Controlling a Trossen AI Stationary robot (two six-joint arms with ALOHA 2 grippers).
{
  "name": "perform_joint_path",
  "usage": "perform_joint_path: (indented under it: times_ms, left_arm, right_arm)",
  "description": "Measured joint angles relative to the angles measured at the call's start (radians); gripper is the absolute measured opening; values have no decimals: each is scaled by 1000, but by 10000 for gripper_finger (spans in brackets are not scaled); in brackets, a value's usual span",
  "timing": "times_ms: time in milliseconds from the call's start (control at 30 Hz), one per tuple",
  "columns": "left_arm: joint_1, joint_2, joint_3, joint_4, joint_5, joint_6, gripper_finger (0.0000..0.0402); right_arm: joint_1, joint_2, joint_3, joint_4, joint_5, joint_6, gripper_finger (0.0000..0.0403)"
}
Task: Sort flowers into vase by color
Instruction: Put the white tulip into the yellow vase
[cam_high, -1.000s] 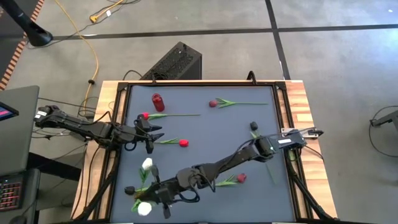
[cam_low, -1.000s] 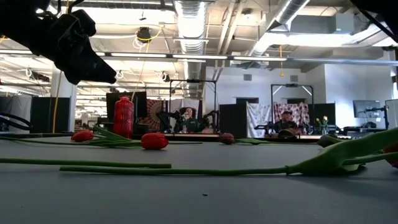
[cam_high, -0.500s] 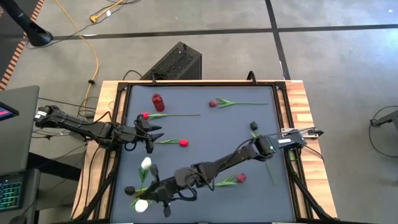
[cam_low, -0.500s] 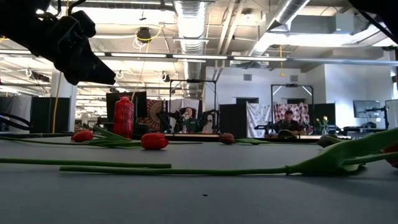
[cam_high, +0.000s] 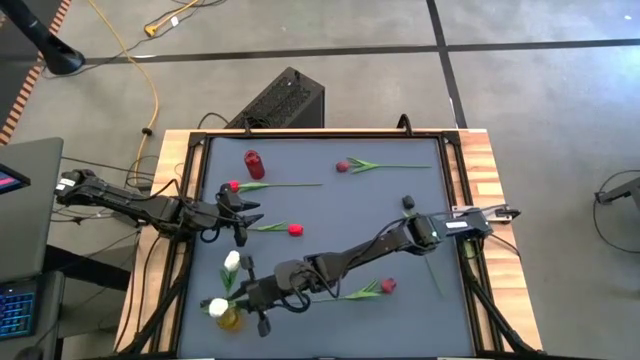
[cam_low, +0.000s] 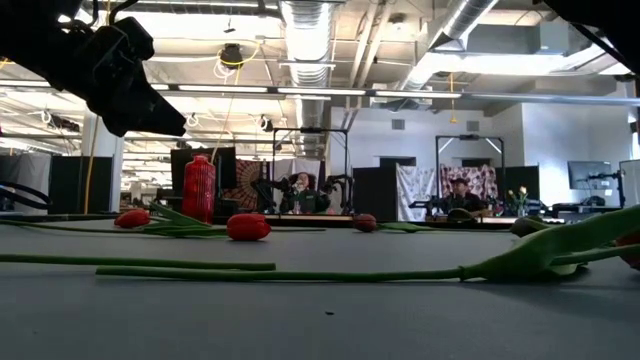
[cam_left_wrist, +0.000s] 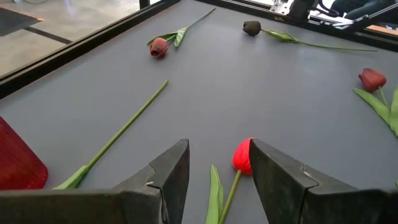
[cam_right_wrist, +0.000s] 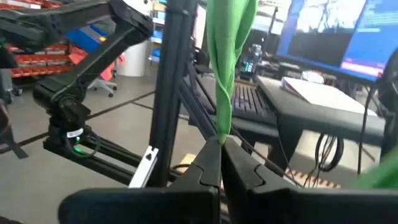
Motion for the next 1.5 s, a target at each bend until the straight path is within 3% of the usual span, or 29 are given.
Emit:
perform_joint_path:
  times_ms: [400,700,1133,1500]
  left_arm:
    - [0,0,0,-1,-3,1,155]
    - [0,0,0,-1,-3,1,155]
    - [0,0,0,-1,-3,11,155]
    - [0,0,0,-1,-2,12,155]
  right_arm:
    - [-2,0,0,-104,-24,11,30]
    - [-2,0,0,-101,-25,12,60]
    - [-2,0,0,-124,-27,12,62]
    - [-10,0,0,-155,-108,45,63]
